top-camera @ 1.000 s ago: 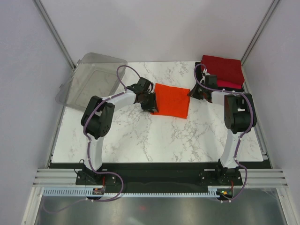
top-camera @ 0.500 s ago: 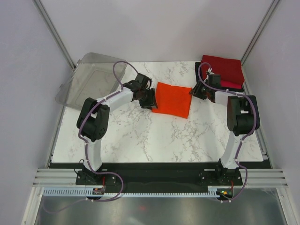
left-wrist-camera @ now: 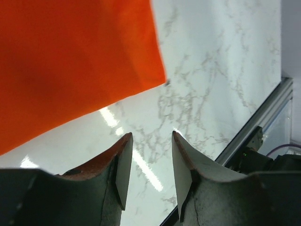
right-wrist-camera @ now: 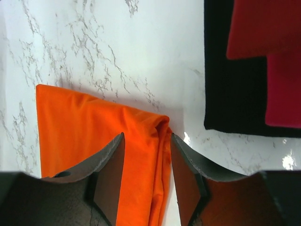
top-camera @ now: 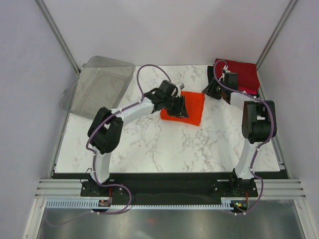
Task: Fold and stack the t-shirts
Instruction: Fold the tshirt
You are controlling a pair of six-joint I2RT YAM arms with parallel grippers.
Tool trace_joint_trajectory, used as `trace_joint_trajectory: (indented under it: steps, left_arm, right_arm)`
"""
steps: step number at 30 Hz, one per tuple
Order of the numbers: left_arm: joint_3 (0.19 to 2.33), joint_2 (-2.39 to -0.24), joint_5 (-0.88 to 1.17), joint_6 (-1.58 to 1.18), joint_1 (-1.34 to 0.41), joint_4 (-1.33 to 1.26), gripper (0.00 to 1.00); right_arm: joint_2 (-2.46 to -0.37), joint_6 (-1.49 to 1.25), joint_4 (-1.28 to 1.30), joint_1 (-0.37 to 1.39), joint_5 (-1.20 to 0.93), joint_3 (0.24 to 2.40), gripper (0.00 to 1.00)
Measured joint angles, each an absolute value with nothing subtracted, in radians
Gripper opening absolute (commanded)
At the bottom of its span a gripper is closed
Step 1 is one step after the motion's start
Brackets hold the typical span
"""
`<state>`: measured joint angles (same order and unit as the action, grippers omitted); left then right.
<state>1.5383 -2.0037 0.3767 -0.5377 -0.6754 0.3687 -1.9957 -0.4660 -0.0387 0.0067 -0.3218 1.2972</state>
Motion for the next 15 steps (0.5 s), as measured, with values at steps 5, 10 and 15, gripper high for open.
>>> trace_joint_trajectory:
  steps: [5,10,15]
  left_arm:
    - [1.569,-2.038,0.421,-0.553,-0.733,0.230,0.47]
    - [1.595,-2.121,0.432,-0.566,-0.752,0.141,0.46]
    - [1.623,-2.209,0.428,-0.571,-0.764,0.098,0.46]
  right_arm:
    - [-2.040,-0.481,-0.057,0.007,-0.347,1.329,0.51]
    - [-2.079,-0.498,-0.071,0.007,-0.352,1.329,0.50]
    - [-2.122,-0.518,-0.106,-0.010,-0.363,1.329,0.46]
